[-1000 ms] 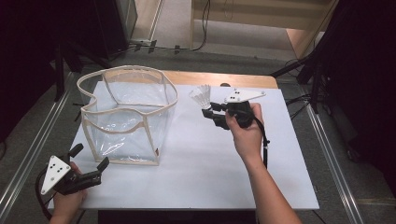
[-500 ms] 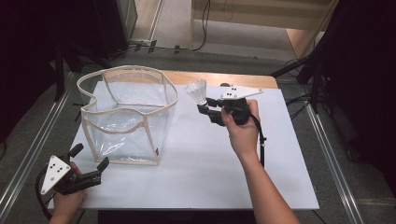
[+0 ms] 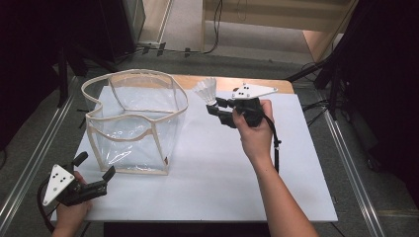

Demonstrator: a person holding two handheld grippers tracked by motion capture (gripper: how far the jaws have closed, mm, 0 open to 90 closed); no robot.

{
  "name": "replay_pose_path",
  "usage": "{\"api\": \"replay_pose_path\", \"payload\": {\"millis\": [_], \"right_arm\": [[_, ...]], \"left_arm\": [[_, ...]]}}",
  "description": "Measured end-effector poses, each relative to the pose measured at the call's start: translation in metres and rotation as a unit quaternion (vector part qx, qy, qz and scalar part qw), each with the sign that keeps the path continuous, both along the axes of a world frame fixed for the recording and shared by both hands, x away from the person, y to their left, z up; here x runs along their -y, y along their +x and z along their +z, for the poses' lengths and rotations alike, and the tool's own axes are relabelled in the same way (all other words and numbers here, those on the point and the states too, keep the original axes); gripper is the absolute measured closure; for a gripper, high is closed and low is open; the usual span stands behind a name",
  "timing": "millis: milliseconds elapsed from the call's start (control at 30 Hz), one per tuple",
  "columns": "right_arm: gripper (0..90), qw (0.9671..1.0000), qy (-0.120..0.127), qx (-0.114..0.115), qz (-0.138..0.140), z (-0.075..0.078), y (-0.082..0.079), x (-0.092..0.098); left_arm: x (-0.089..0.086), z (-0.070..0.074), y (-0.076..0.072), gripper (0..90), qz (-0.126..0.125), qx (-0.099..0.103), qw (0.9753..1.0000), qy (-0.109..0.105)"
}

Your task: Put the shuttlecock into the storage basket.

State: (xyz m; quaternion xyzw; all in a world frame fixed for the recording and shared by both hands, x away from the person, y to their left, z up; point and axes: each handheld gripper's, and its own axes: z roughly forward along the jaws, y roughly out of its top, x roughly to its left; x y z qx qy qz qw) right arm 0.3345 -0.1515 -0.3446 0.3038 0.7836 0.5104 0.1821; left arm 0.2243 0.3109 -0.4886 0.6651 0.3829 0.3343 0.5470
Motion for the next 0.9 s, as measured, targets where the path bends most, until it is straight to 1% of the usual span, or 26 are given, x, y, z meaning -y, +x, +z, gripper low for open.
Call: {"api": "replay_pose_path", "payload": {"millis": [200,500,867,900], "right_arm": [[61.3,1.0,0.008,0.004,0.0,0.002,0.002,-0.003],[61.3,0.9996,0.012,0.025,0.004,0.009,0.001,-0.007],[61.3,0.9994,0.015,0.029,0.011,0.012,0.004,-0.018],[61.3,0.9992,0.015,0.035,0.014,0.013,0.005,-0.02]], "left_arm": [[0.0,0.0,0.0,2.1,-0.001,0.0,1.0,0.0],[0.0,0.0,0.0,2.1,-0.002,0.0,1.0,0.003],[0.0,0.0,0.0,2.1,-0.002,0.0,1.0,0.002],[0.0,0.0,0.0,2.1,-0.003,0.0,1.0,0.002]]}}
